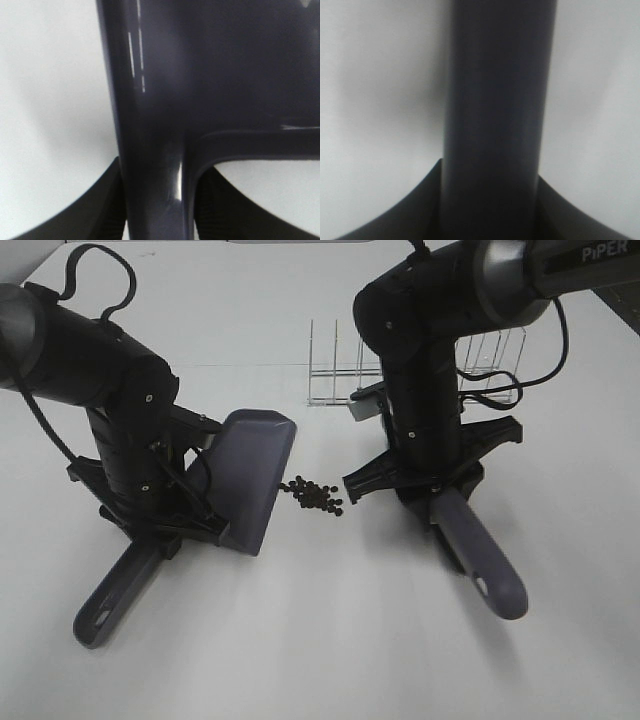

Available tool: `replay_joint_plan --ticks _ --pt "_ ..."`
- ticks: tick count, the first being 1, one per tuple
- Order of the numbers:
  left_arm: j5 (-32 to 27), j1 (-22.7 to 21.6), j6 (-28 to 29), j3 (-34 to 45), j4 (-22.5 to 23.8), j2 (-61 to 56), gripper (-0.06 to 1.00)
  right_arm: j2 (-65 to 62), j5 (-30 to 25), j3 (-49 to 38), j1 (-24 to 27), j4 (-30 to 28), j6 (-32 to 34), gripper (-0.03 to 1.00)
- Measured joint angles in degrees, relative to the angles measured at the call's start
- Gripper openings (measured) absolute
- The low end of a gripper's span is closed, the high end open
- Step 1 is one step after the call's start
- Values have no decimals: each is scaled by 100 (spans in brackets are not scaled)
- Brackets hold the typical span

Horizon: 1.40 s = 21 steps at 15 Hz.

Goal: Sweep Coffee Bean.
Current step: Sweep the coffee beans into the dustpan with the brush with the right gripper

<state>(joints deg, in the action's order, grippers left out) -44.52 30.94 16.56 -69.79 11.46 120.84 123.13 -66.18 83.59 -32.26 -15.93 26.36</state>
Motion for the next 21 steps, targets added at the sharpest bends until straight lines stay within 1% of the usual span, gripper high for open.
replay_joint_plan --ticks 3,5,7,9,10,11,12,13,15,17,19,21 --pt "6 0 -6 0 0 0 33 212 401 378 -11 934 -17 26" --pt "6 0 -6 0 0 0 33 344 487 630 -23 1295 -23 26" --pt "6 0 -6 0 0 0 33 682 395 1066 -23 1593 -63 26" --pt "6 0 -6 0 0 0 33 1008 235 1547 -23 2040 -178 26" --pt "6 0 -6 0 0 0 33 1117 418 1856 -23 2733 -361 26" --pt "6 0 -6 0 0 0 33 1117 510 1919 -23 2962 -435 26" --pt "6 0 -6 0 0 0 33 1117 676 2034 -23 3409 -556 26" --pt "6 0 -6 0 0 0 33 1117 808 2126 -23 3690 -659 26" --pt "6 0 -6 0 0 0 33 1157 882 2366 -23 3896 -733 26" --pt "6 0 -6 0 0 0 33 1163 756 2647 -23 3879 -773 26" --pt "6 0 -11 0 0 0 33 1163 390 2997 -23 3724 -825 26" --pt "6 0 -11 0 0 0 33 1163 -183 3323 -23 3197 -871 26"
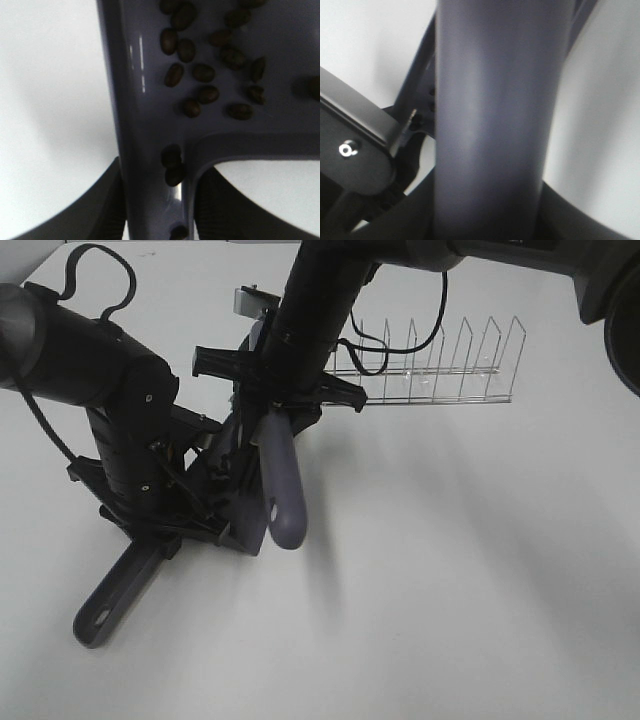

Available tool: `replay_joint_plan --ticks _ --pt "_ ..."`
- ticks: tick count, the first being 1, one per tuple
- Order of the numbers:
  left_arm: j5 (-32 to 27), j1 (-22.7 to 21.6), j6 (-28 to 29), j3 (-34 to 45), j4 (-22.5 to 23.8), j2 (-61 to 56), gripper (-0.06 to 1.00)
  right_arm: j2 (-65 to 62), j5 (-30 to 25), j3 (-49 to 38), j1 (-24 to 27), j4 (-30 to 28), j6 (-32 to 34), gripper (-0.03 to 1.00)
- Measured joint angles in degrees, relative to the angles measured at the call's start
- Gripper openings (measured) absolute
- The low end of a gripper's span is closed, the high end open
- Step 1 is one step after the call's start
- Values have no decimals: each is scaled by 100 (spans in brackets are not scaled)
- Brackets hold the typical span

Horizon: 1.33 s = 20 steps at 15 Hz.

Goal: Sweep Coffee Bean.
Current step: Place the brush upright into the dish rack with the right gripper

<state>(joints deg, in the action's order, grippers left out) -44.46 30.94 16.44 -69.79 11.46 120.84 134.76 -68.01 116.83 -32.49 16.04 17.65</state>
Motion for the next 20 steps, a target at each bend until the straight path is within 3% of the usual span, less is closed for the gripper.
replay_joint_plan --ticks 3,8,11,15,20 --pt "17 0 0 0 0 0 33 -29 -178 189 0 -922 -6 26" --pt "29 0 -17 0 -46 0 33 -395 -218 63 0 -1656 -29 26" --pt "29 0 -17 0 -74 0 33 -1094 -235 -1341 74 -2017 -109 26" --pt "29 0 -17 0 -74 0 33 -1633 -252 -2825 888 -2057 -109 26" --pt "11 0 -69 0 -86 0 33 -1421 -246 -3065 1656 -2120 -401 26"
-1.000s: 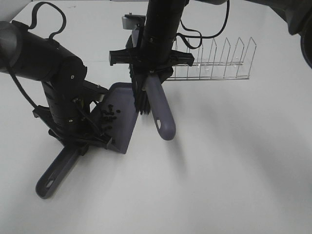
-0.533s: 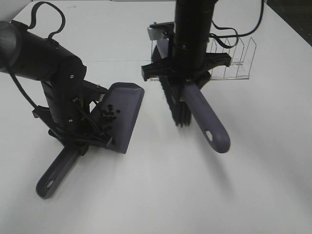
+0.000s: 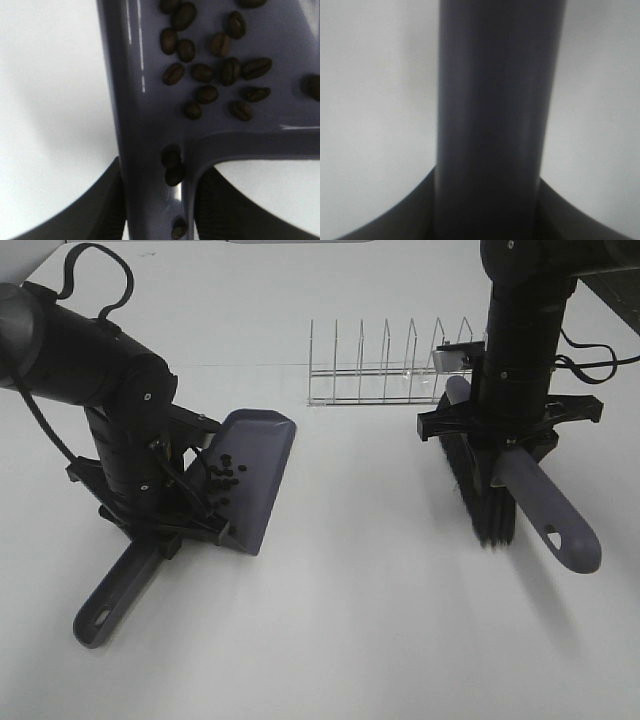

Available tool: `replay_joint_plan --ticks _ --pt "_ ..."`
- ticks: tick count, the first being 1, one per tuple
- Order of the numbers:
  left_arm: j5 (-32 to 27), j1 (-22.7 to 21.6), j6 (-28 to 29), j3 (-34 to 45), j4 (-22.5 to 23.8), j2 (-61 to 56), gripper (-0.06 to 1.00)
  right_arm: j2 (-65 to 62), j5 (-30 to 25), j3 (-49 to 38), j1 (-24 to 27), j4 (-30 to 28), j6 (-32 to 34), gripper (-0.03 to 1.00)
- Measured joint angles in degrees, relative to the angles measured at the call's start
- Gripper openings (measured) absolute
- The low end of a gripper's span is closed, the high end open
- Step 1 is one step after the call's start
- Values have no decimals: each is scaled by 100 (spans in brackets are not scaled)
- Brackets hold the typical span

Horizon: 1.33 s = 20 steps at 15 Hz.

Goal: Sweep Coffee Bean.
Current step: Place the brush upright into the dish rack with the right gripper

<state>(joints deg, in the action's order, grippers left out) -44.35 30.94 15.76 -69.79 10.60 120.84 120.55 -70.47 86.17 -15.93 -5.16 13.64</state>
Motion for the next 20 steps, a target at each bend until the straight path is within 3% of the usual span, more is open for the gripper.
replay_joint_plan --ticks 5,16,20 --pt "-23 0 -23 -6 -17 0 33 424 6 476 275 -92 -252 26" --pt "-149 0 -57 -40 -86 6 33 1558 -69 2573 544 -86 -544 26" --pt "-166 0 -57 -40 -109 6 33 1977 -40 3398 791 327 -619 26"
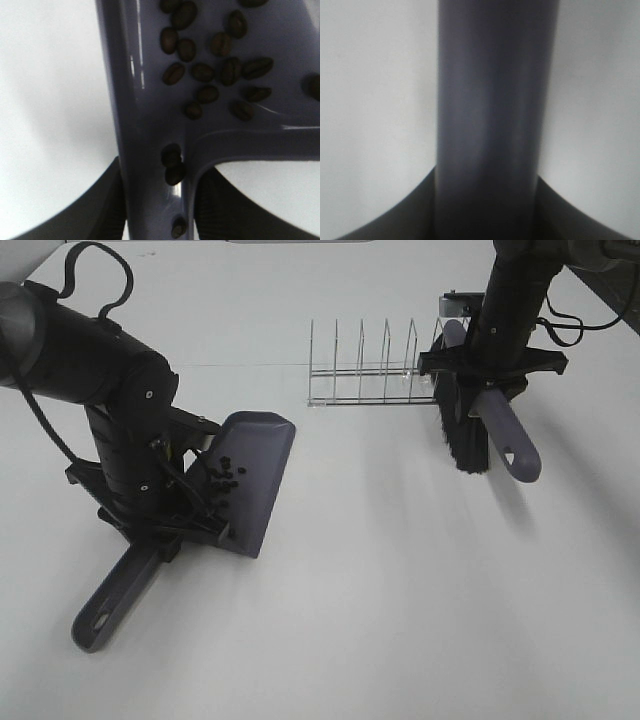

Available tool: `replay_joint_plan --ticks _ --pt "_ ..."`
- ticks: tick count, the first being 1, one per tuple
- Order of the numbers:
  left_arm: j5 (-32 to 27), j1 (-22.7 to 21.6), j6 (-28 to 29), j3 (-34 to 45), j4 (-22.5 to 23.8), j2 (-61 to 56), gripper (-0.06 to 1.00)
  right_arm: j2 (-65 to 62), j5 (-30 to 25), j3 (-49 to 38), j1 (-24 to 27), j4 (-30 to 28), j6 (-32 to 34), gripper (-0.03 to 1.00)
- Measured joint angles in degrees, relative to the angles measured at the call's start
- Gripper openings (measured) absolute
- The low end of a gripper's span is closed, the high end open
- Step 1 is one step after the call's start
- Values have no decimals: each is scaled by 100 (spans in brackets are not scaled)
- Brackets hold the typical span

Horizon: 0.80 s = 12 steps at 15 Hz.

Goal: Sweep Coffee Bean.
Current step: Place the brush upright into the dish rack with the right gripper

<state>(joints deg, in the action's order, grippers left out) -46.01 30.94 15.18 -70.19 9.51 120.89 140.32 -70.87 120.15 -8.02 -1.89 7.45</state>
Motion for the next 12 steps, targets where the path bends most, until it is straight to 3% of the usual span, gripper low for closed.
replay_joint_plan --ticks 4,12 --pt "-11 0 0 0 -40 0 33 327 0 676 206 510 -74 26" --pt "-34 0 0 0 -120 0 33 516 206 974 252 625 -178 26"
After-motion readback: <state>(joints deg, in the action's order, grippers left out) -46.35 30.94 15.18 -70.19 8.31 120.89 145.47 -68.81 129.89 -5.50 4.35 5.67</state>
